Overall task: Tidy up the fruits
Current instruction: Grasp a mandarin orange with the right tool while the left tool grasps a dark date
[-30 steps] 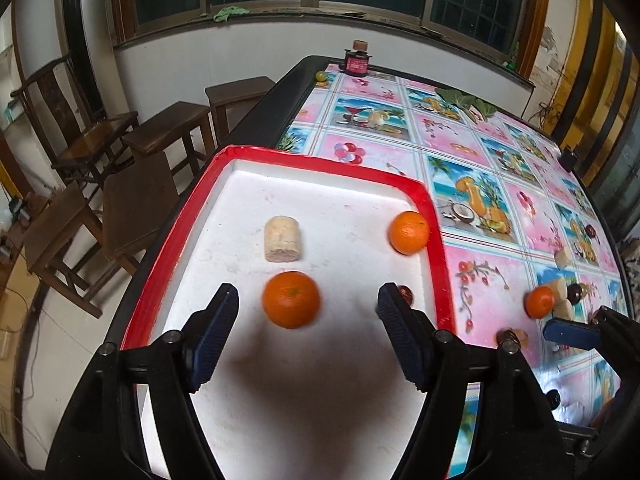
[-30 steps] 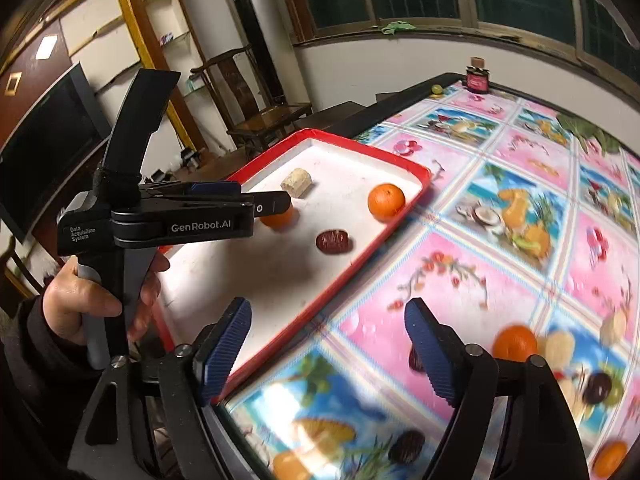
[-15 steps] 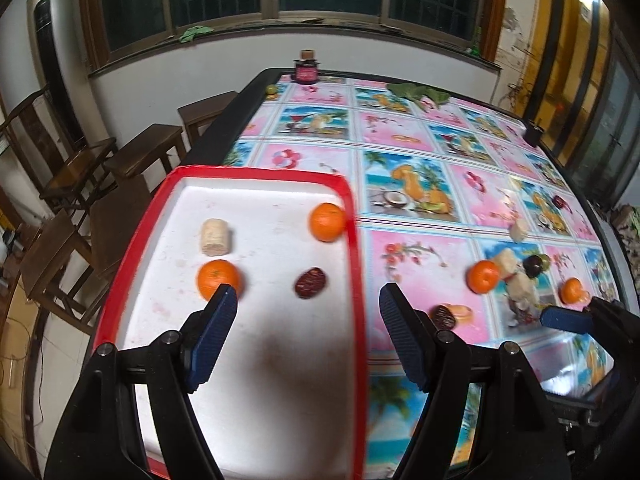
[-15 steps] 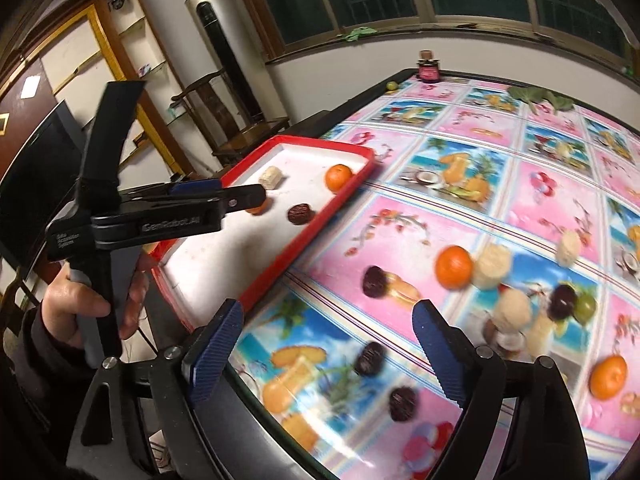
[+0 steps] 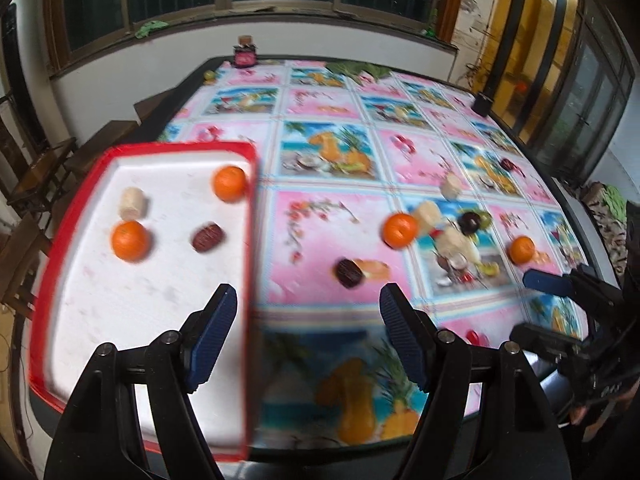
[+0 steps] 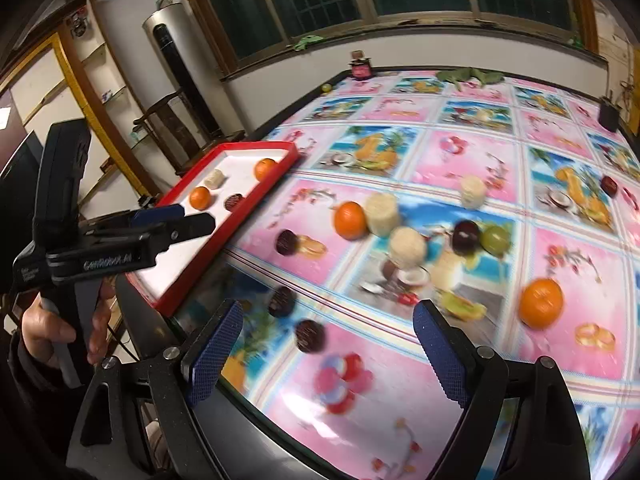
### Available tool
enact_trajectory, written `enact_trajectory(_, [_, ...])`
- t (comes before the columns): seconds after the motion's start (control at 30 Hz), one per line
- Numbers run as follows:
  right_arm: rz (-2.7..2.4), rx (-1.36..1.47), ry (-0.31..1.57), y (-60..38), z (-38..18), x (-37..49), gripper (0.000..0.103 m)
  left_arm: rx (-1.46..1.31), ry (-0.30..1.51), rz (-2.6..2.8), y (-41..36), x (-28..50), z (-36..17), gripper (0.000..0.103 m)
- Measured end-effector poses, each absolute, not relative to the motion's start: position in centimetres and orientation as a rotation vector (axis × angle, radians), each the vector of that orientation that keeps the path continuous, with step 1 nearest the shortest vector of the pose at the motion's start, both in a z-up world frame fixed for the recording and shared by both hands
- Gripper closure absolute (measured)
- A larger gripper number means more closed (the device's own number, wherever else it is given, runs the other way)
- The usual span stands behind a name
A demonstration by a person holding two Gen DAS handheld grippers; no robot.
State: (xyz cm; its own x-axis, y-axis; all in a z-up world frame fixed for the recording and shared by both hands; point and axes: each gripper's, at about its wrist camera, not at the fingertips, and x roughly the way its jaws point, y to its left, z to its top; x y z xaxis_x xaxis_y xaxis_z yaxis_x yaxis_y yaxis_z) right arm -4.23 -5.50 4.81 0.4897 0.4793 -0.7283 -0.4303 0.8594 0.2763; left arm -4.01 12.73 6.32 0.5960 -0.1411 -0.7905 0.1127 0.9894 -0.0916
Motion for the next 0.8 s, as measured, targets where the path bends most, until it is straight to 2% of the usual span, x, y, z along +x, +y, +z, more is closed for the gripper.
enact_trajectory(0.3, [0.45, 0.099, 0.898, -10.4, 4.1, -5.0, 0.015, -0.065, 0.976, -0.217, 9.7, -5.6, 3.6, 0.029])
enact_trajectory(0.4, [0.406, 0.093, 0.885, -12.0, 4.4, -4.9, 0.018, -0.05, 0.993, -0.229, 9.0, -5.6, 3.0, 0.03])
enact_trajectory(0.57, [0.297, 0.051, 0.888, -14.1, 4.3, -3.7, 0.022, -0.034, 1.018, -0.24, 8.0, -5.2, 2.0, 0.046])
enact_trajectory(0.63, [0.266, 0.039, 0.902, -14.7, 3.8, -3.0, 0.029, -0.024, 1.028, -0.248, 7.6, -5.1, 1.7, 0.052])
enact_trajectory(0.8, [0.24, 0.029, 0.931, -15.3, 2.5, -1.4, 0.037, 0.007, 1.04, -0.245, 6.8, -4.6, 1.2, 0.055])
